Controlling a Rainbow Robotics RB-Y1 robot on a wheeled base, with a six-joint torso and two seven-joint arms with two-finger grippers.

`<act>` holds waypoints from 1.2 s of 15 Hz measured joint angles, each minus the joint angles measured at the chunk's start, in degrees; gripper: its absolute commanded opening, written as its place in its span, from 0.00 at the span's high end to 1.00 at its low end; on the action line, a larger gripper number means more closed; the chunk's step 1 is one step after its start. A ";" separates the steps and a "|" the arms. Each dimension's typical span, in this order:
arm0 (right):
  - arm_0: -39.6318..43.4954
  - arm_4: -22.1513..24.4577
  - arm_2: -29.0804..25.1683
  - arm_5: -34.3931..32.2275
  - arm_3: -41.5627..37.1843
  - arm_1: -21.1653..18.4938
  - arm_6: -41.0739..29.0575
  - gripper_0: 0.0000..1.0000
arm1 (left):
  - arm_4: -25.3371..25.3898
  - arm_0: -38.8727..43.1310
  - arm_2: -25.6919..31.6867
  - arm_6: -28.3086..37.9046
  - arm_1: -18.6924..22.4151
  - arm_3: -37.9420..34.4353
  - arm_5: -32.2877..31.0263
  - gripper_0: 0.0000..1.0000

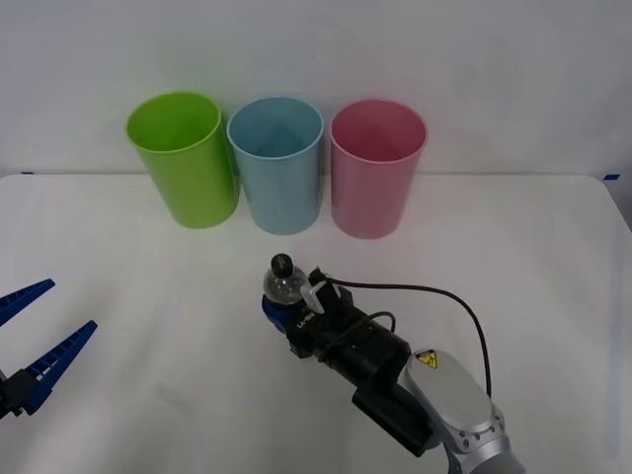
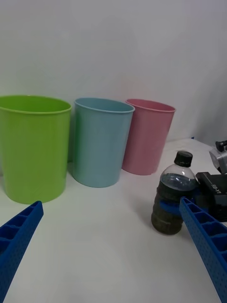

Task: Grasp the object on the table and drop it into the matching bin: aluminum can to the light blue bin, PET bottle to the pink bin.

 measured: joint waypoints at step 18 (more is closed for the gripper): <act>12.15 -3.70 -6.75 3.25 -40.20 -22.59 -22.23 1.00 | 0.00 0.00 0.00 0.00 0.00 0.00 0.00 0.00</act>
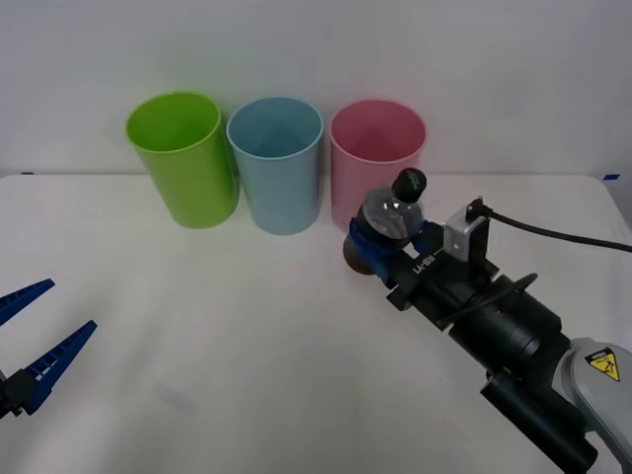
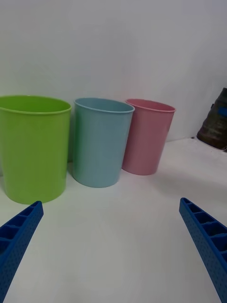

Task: Grasp the object on the table and drop it into the matching bin: aluminum can to the light blue bin, PET bottle to the pink bin.

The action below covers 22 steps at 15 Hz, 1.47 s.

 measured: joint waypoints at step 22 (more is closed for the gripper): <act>-36.12 -4.20 -1.85 -0.01 30.17 -3.12 -14.14 1.00 | 0.00 0.00 0.00 0.00 0.00 0.00 0.00 0.00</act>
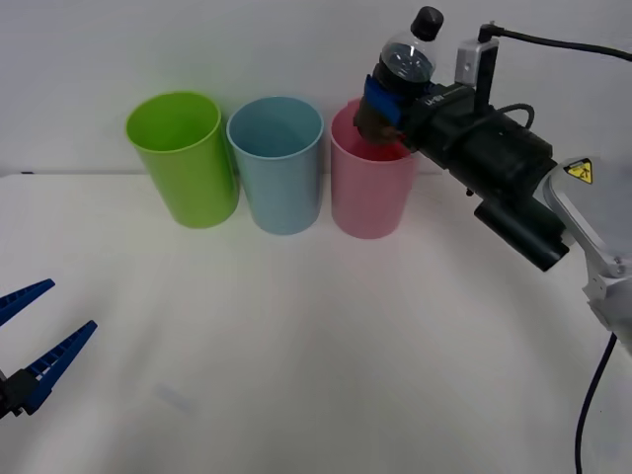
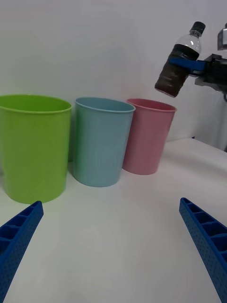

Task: Grasp the object on the table and drop it into the matching bin: aluminum can to the light blue bin, PET bottle to the pink bin.

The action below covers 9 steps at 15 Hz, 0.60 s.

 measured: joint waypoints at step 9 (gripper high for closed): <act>-10.39 2.88 0.41 0.05 15.17 3.77 0.89 1.00 | 0.00 0.00 0.00 0.01 0.00 0.00 0.00 0.00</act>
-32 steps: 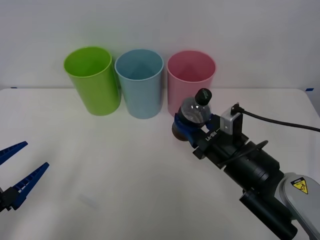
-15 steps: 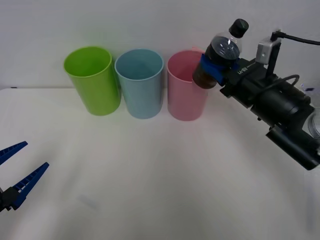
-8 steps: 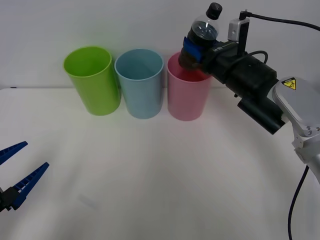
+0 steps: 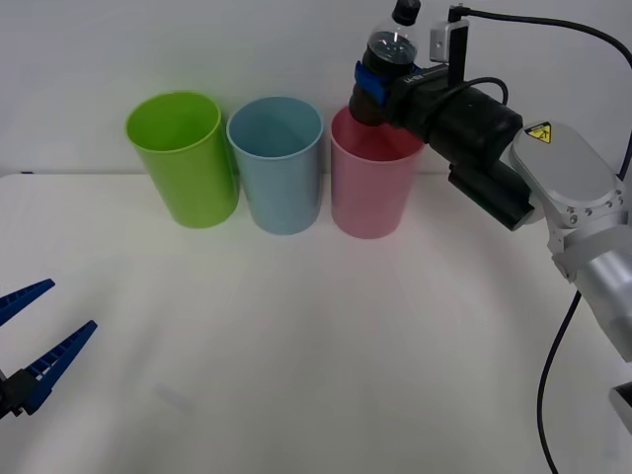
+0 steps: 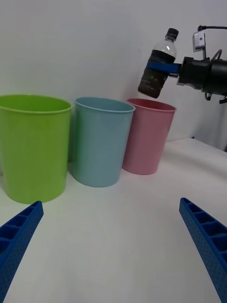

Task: Grasp the object on the table and drop it into the matching bin: aluminum can to the light blue bin, PET bottle to the pink bin.

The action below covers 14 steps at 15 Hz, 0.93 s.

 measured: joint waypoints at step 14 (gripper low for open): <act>3.56 -1.97 -0.01 -1.45 -4.39 -3.38 0.79 0.00 | 0.00 0.00 0.00 0.00 0.00 0.00 0.00 0.00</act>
